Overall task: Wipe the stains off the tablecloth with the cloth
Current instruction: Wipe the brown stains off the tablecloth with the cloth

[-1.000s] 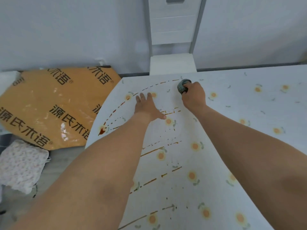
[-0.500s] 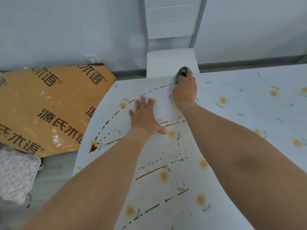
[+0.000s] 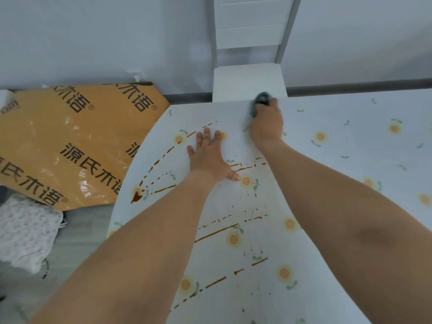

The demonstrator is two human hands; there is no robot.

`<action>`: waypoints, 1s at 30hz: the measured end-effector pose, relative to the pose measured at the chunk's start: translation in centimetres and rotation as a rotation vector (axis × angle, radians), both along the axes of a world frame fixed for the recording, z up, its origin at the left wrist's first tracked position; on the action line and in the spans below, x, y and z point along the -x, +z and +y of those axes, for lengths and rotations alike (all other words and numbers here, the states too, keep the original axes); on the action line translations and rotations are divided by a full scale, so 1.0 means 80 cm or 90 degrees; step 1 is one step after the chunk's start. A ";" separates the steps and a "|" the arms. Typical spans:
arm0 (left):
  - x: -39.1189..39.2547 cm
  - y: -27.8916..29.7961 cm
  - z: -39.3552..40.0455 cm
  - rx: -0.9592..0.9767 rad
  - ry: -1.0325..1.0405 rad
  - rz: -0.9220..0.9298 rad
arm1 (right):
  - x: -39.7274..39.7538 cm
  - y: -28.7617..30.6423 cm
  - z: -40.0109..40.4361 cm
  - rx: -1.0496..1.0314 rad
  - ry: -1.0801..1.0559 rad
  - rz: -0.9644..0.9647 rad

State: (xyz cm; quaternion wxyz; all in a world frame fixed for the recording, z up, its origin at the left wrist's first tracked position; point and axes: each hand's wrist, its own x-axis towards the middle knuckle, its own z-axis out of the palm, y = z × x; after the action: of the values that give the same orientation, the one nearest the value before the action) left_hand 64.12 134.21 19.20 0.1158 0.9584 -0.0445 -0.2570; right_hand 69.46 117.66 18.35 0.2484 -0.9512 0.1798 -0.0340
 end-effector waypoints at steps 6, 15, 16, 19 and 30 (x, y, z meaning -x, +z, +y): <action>0.001 0.000 0.000 0.007 0.007 0.001 | 0.021 -0.008 -0.004 0.087 0.335 0.000; -0.001 0.000 0.000 0.005 0.016 0.006 | 0.049 0.002 0.019 0.010 0.140 0.006; -0.001 -0.001 0.000 0.006 0.015 0.004 | 0.055 0.003 0.025 0.015 0.255 0.011; 0.002 -0.001 0.000 0.014 0.017 0.004 | 0.065 0.003 0.003 0.030 0.405 0.025; 0.072 0.011 0.033 -0.070 0.005 -0.044 | 0.092 0.010 0.021 -0.016 -0.057 0.013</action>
State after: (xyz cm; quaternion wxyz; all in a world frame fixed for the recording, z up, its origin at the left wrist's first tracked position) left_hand 58.34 136.82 20.04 0.0626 0.9719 -0.0303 -0.2251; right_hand 62.06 119.32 19.18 0.2566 -0.9394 0.2252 -0.0328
